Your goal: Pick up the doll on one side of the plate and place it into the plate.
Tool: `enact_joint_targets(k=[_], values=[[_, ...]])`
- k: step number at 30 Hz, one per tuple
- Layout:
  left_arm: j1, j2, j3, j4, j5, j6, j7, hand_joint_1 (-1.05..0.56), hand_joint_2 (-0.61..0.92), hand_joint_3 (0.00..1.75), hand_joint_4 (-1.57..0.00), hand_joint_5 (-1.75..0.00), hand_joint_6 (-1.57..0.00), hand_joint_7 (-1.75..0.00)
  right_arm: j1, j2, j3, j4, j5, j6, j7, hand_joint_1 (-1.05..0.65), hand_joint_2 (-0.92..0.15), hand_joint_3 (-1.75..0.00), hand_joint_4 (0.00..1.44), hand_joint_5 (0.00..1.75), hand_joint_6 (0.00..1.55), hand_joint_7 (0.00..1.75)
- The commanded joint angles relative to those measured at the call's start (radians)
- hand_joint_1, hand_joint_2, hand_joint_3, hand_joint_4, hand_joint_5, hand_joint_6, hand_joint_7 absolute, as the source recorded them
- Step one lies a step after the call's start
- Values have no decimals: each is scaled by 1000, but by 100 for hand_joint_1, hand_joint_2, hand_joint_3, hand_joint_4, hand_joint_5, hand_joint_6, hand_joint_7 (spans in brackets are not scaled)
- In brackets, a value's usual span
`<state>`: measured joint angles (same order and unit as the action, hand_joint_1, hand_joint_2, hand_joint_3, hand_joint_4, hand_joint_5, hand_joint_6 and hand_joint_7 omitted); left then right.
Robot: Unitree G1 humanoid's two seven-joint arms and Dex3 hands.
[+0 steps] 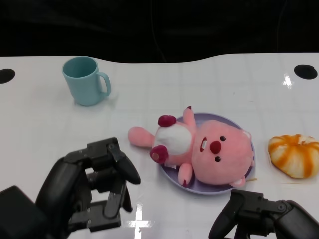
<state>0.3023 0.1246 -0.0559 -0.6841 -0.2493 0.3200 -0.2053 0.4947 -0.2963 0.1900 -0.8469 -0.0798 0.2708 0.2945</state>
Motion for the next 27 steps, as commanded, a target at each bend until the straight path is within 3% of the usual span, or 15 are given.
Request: enact_joint_targets(k=[1, 4, 13, 27], values=[[57, 6, 14, -87, -81, 123, 21, -15, 42, 136, -88, -175, -76, -164, 2, -8, -15, -15, 9, 6, 1, -27, -92, -34, 69, 157, 60, 128], [70, -2, 28, -87, -138, 182, 26, -16, 41, 137, -88, -175, -75, -170, 1, -10, -19, -12, 12, 4, 3, -27, -92, -33, 69, 157, 61, 128], [35, 14, 69, 61, -226, 181, -48, -10, 39, 145, -92, -175, -75, -170, 10, -12, -30, -3, 13, -12, 7, -28, -92, -33, 69, 156, 61, 128], [26, 21, 75, 58, -316, 299, -17, -12, 34, 152, -92, -175, -74, -173, 22, -12, -53, 9, 25, -34, 15, -27, -92, -33, 69, 156, 61, 128]])
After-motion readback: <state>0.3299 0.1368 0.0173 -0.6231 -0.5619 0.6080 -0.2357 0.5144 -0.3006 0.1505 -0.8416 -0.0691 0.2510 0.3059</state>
